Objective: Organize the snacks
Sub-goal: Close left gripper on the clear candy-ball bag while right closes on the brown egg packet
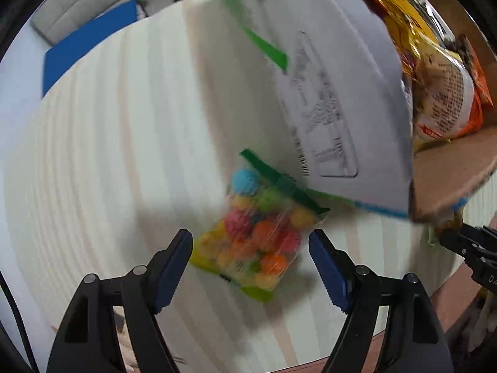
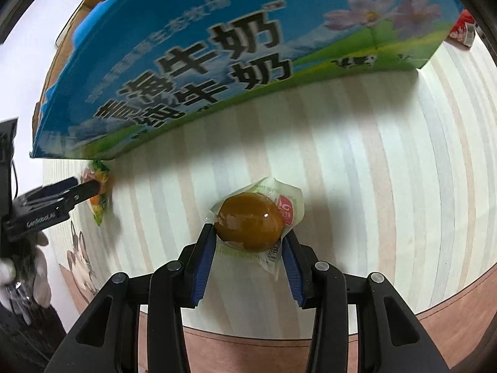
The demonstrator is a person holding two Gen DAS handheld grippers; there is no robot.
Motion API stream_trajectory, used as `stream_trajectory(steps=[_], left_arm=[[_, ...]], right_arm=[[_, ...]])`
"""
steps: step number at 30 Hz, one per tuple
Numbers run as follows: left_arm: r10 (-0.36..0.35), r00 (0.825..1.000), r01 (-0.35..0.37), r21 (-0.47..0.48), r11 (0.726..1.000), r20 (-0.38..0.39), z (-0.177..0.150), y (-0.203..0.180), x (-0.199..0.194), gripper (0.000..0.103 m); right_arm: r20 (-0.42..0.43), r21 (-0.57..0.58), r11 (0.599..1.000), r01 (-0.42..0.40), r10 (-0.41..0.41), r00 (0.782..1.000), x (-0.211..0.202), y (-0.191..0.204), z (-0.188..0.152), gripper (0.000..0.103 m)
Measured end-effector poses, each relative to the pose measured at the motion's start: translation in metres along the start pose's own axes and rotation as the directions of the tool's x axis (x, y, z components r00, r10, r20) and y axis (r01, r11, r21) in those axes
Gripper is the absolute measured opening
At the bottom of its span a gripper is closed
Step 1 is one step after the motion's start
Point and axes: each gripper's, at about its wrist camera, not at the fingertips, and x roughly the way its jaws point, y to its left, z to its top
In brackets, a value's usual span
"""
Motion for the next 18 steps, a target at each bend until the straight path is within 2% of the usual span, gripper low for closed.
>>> stream_trajectory(steps=[6,13,18], left_arm=[[0.016,1.0,-0.015,0.06,0.998,-0.02,0.007,-0.009,0.009,0.076],[-0.016,1.0,0.016,0.031,0.999,0.01,0.004,0.001,0.01,0.073],[-0.005,1.0,0.005,-0.001,1.0,0.014,-0.006,0.012,0.008,0.064]], right_arm=[[0.001,0.004,1.0,0.003,-0.003,1.0,0.005,0.022,-0.005,0.045],[-0.002,0.004,1.0,0.003,-0.003,1.0,-0.004,0.014,-0.001,0.045],[-0.002,-0.009,1.0,0.004,-0.004,1.0,-0.004,0.02,-0.006,0.045]])
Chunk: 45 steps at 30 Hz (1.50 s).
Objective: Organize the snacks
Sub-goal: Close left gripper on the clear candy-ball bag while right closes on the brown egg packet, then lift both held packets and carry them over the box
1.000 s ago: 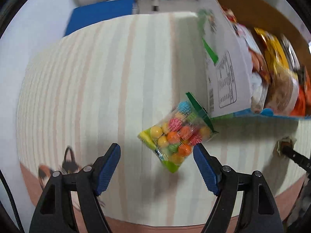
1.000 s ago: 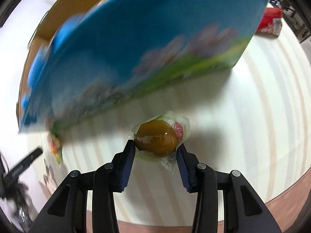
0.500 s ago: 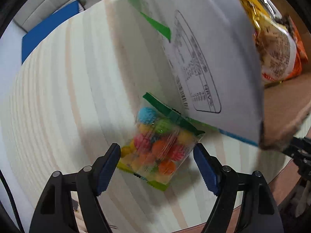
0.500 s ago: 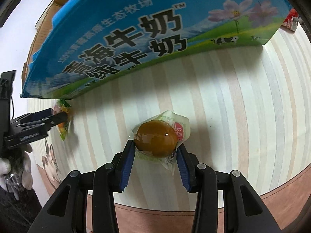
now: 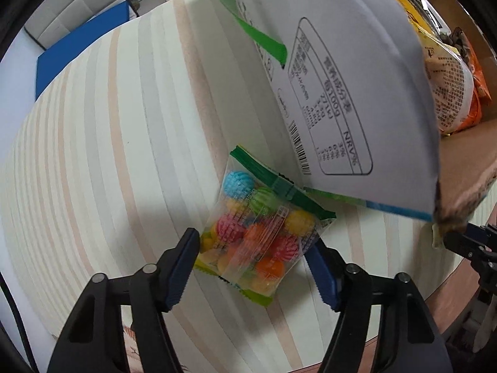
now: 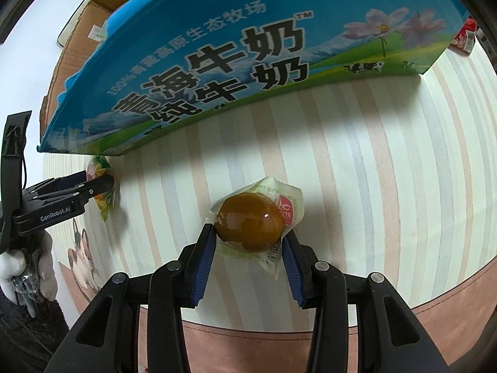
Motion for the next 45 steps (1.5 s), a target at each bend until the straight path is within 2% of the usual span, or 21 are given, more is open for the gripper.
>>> stream_trajectory(steps=[3,6,11,20,24,29,30,35,40,45], left_arm=[[-0.009,1.0,0.006,-0.07,0.998,-0.03,-0.005,0.009,-0.005,0.061],[-0.07,0.995,0.057,-0.169,0.984,-0.072,-0.026,0.012,-0.003,0.061],[-0.073,0.992,0.046,-0.255,0.966,-0.1,-0.063,0.012,0.0,0.061],[0.031,0.992,-0.054,-0.194,0.979,-0.12,-0.057,-0.005,0.013,0.063],[0.027,0.993,-0.049,-0.207,0.977,-0.111,-0.055,-0.008,0.012,0.058],[-0.025,0.996,0.0,-0.277,0.961,-0.087,-0.071,-0.002,-0.004,0.05],[-0.029,0.996,0.006,-0.283,0.959,-0.079,-0.083,-0.002,-0.005,0.049],[-0.066,0.997,0.053,-0.293,0.955,-0.032,-0.095,-0.018,-0.034,0.048],[-0.096,0.995,0.102,-0.276,0.956,0.034,-0.099,-0.036,-0.078,0.048],[-0.151,0.979,0.181,-0.24,0.954,0.137,-0.083,-0.061,-0.138,0.048]], right_arm=[[-0.005,-0.005,1.0,-0.002,0.002,1.0,0.003,0.009,-0.004,0.045],[-0.017,-0.016,1.0,-0.001,0.001,1.0,0.003,0.012,-0.01,0.045],[-0.039,-0.04,0.999,0.011,-0.012,0.999,0.005,0.015,-0.022,0.045],[-0.067,-0.045,0.999,0.027,-0.03,0.997,0.017,0.018,-0.035,0.045],[-0.062,-0.046,0.999,0.023,-0.026,0.998,0.015,0.018,-0.037,0.045],[-0.049,-0.048,0.999,0.004,-0.007,0.999,0.004,0.013,-0.036,0.045],[-0.046,-0.05,0.999,-0.001,-0.002,0.999,0.001,0.012,-0.036,0.045],[-0.021,-0.066,0.997,-0.035,0.033,0.999,-0.024,0.007,-0.034,0.045],[0.011,-0.076,0.994,-0.076,0.077,0.997,-0.055,0.002,-0.032,0.045],[0.069,-0.085,0.987,-0.133,0.139,0.988,-0.103,0.002,-0.026,0.045]])
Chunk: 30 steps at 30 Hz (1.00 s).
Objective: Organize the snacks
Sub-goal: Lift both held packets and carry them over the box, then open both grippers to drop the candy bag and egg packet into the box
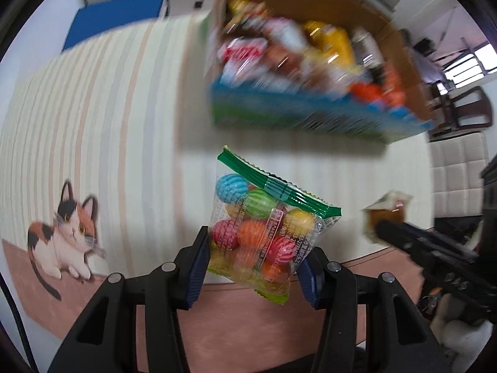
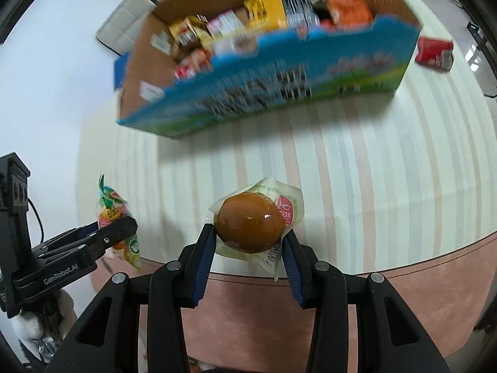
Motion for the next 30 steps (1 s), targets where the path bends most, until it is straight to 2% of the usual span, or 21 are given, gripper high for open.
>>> stream_trajectory(steps=[4,6,9,12,15,17,19,20,21,22,25,26,28,30], left_arm=[[-0.069,0.996,0.068,0.019,0.998,0.06,0.032,-0.033,-0.033,0.048],[-0.07,0.994,0.067,0.029,0.997,0.084,0.058,-0.045,-0.045,0.048],[-0.045,0.992,0.04,0.047,0.998,0.114,0.097,-0.063,-0.059,0.048],[-0.031,0.996,0.028,0.04,0.999,0.079,0.127,-0.062,-0.042,0.048],[-0.052,0.999,0.052,0.012,0.999,0.0,0.149,-0.054,-0.013,0.049],[-0.032,0.998,0.029,-0.051,0.998,-0.055,0.155,-0.044,0.006,0.049],[-0.046,0.995,0.038,-0.091,0.995,-0.088,0.156,-0.035,0.018,0.049],[-0.04,0.994,0.03,-0.1,0.995,-0.101,0.158,-0.034,0.023,0.049],[-0.034,0.994,0.023,-0.106,0.994,-0.107,0.157,-0.033,0.024,0.049],[-0.029,0.994,0.016,-0.118,0.993,-0.108,0.156,-0.03,0.028,0.049],[-0.027,0.995,0.014,-0.125,0.992,-0.1,0.152,-0.03,0.031,0.049],[-0.029,0.996,0.019,-0.124,0.992,-0.086,0.15,-0.032,0.029,0.052],[-0.038,0.997,0.029,-0.118,0.993,-0.068,0.147,-0.034,0.022,0.059],[-0.041,0.998,0.037,-0.105,0.994,-0.039,0.145,-0.039,0.016,0.076]], right_arm=[[0.075,-0.007,0.999,-0.036,0.036,0.997,-0.042,0.002,0.024,0.045],[0.121,-0.02,0.999,-0.043,0.045,0.992,-0.062,0.007,0.044,0.045],[0.158,-0.038,0.999,-0.023,0.029,0.987,-0.068,0.016,0.07,0.045],[0.156,-0.043,0.999,-0.005,0.012,0.988,-0.062,0.017,0.103,0.045],[0.135,-0.04,0.999,0.021,-0.016,0.991,-0.046,0.012,0.128,0.046],[0.067,-0.017,1.0,0.019,-0.018,0.998,-0.027,0.004,0.14,0.047],[0.033,-0.005,1.0,-0.016,0.017,0.999,-0.013,-0.002,0.148,0.049],[0.026,-0.005,1.0,-0.005,0.005,1.0,-0.01,-0.003,0.151,0.053],[0.021,-0.006,1.0,0.006,-0.006,1.0,-0.007,-0.004,0.155,0.066],[0.025,-0.004,1.0,0.002,-0.002,1.0,-0.007,-0.006,0.157,0.071],[0.035,-0.002,1.0,0.007,-0.007,0.999,-0.013,-0.011,0.16,0.074],[0.044,0.0,1.0,0.007,-0.007,0.999,-0.018,-0.014,0.16,0.081],[0.071,0.019,1.0,-0.003,0.002,0.997,-0.031,-0.022,0.162,0.085],[0.098,0.042,0.999,0.001,-0.005,0.995,-0.047,-0.033,0.162,0.086]])
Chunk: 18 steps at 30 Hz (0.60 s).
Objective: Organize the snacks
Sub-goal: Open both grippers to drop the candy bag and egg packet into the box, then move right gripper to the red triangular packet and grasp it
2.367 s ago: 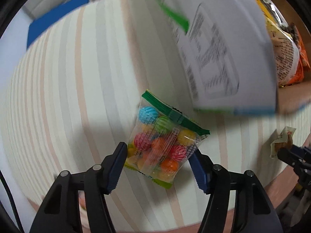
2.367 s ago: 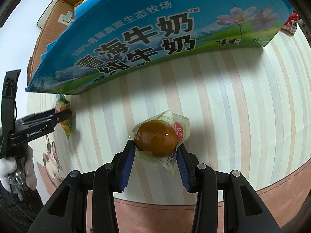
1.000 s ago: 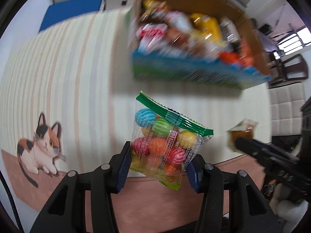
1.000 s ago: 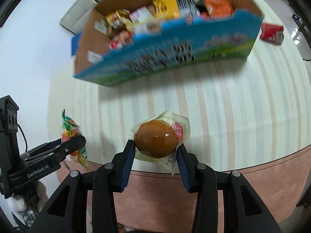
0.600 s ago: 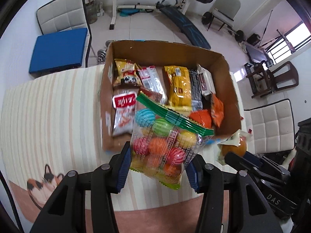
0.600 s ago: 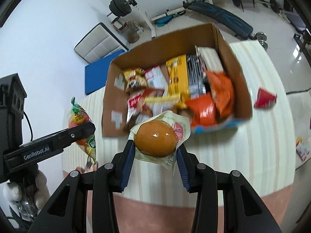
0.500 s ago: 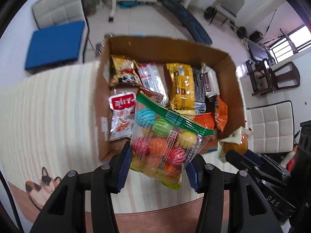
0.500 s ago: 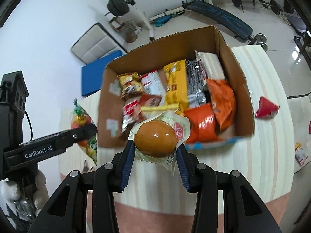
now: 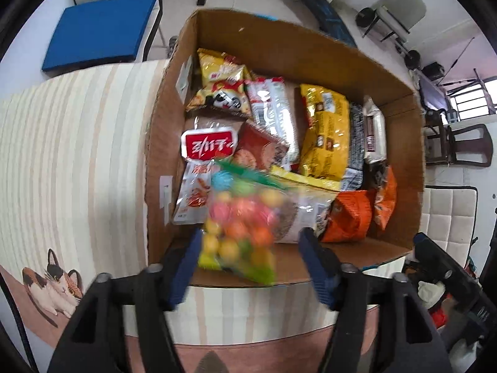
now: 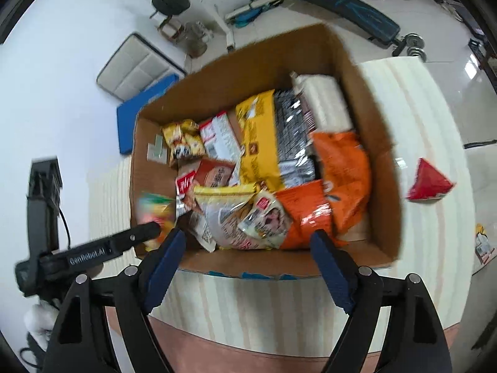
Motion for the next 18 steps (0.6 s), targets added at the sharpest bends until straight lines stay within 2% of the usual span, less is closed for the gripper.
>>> stream_trajectory(steps=[1,5,9,12,14,18], left_arm=[[0.014,1.0,-0.014,0.009,1.0,0.015,-0.001,-0.002,-0.003,0.083],[0.04,0.996,-0.042,0.034,0.999,0.077,-0.004,-0.014,-0.016,0.083],[0.055,0.986,-0.063,0.046,0.997,0.155,-0.012,-0.038,-0.031,0.083],[0.063,0.976,-0.082,0.083,0.993,0.209,-0.014,-0.062,-0.032,0.083],[0.093,0.966,-0.126,0.126,0.984,0.24,-0.014,-0.085,-0.025,0.083],[0.116,0.969,-0.149,0.144,0.978,0.219,-0.009,-0.111,-0.001,0.083]], right_arm=[[0.007,0.008,1.0,0.0,0.0,1.0,-0.004,-0.004,0.001,0.087],[0.057,0.067,0.997,0.025,-0.029,0.998,-0.031,-0.037,0.004,0.088],[0.089,0.189,0.98,0.063,-0.081,0.993,-0.046,-0.088,0.006,0.088],[0.08,0.288,0.955,0.064,-0.09,0.993,-0.044,-0.129,0.008,0.088],[0.063,0.333,0.941,0.066,-0.092,0.994,-0.036,-0.151,0.011,0.088],[0.013,0.367,0.923,0.116,-0.13,0.991,-0.011,-0.184,0.019,0.088]])
